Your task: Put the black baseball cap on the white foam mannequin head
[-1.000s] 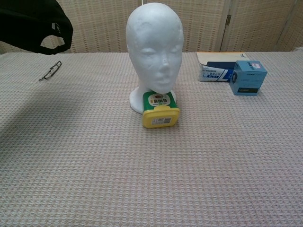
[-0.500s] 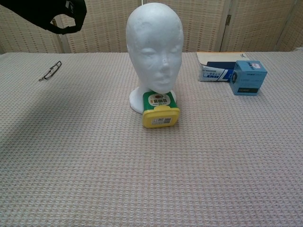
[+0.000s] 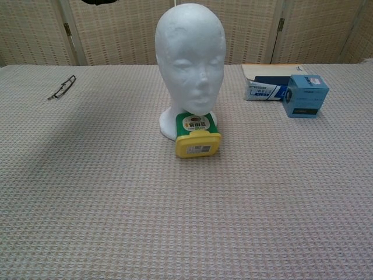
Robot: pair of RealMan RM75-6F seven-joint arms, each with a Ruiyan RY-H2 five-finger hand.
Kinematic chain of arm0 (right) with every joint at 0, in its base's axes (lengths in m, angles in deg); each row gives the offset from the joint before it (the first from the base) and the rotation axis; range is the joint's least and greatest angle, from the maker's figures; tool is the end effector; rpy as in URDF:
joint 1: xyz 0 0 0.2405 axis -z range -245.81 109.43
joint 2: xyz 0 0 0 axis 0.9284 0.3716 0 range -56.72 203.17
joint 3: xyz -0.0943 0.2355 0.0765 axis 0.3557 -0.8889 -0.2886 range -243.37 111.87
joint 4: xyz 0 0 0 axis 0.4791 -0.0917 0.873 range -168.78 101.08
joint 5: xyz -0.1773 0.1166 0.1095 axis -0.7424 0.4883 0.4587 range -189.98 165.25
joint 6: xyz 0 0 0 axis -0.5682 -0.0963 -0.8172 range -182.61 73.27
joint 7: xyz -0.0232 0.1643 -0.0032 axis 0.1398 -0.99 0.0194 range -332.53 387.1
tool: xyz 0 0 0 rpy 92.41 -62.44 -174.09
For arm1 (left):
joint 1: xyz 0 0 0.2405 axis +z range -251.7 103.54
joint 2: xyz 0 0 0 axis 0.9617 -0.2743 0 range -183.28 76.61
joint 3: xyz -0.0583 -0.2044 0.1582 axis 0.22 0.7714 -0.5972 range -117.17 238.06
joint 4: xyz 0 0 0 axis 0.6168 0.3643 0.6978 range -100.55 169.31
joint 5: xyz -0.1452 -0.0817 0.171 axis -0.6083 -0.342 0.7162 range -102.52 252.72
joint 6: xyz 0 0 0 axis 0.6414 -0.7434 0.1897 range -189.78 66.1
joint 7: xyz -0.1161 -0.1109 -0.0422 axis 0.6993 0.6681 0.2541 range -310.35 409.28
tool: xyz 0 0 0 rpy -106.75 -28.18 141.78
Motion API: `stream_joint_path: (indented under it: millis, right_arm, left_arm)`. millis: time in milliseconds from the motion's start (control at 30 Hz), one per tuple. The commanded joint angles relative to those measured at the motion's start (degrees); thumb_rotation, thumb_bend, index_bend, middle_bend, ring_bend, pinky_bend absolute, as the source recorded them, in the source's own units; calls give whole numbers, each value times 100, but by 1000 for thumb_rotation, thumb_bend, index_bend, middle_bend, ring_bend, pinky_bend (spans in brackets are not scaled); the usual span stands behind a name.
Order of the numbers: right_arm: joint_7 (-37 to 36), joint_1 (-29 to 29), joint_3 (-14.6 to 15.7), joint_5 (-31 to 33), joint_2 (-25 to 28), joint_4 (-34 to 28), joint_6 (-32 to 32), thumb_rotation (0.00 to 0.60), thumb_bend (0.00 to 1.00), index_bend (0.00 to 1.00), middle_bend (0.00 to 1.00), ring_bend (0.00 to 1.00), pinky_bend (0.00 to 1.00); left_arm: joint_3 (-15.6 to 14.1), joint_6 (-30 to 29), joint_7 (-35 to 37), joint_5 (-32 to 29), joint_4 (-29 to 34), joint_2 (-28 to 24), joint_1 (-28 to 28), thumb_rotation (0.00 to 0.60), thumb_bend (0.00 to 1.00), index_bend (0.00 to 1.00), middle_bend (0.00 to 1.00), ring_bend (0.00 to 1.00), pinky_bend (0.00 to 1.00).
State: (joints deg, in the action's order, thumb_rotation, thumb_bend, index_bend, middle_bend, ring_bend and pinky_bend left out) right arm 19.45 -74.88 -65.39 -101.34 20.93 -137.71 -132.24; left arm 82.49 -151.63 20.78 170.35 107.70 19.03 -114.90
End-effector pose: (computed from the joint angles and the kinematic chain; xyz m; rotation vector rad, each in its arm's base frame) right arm -0.3030 -0.1971 0.1519 1.4975 -1.1090 0.9203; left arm -0.1080 0.4117 0.1898 -1.3091 0.3254 -1.1416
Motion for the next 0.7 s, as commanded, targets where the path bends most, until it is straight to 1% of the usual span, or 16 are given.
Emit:
stream_joint_path:
  millis: [33,233,367,500,700]
  right_arm:
    - [-125,-119,-57,166,35,64,206,600,255,0,0,0,0]
    - [-370,-201,-122,371,98,144,390,600,255,0,0,0,0]
    - [-434,-257,-162,484,104,209,502,600,254,0,0,0,0]
    - [-525,-313,-187,537,118,266,608,600,255,0,0,0,0]
    - [-738,-344,-189,484,164,339,651,600,255,0,0,0,0]
  left_arm:
    - [140,313,-82,-215,-105,100,-295,600,421,620,650,490,575]
    - [276,756,-174,-495,-303,314,-748,600,421,620,651,490,575]
    - [304,961,-343,-614,-327,434,-985,600,421,620,653,491,575]
    - [325,1145,-661,-752,-120,537,-1184,600,422,619,653,491,575]
    - [266,1332,-1167,-927,267,704,-1370,600,421,617,654,491,575]
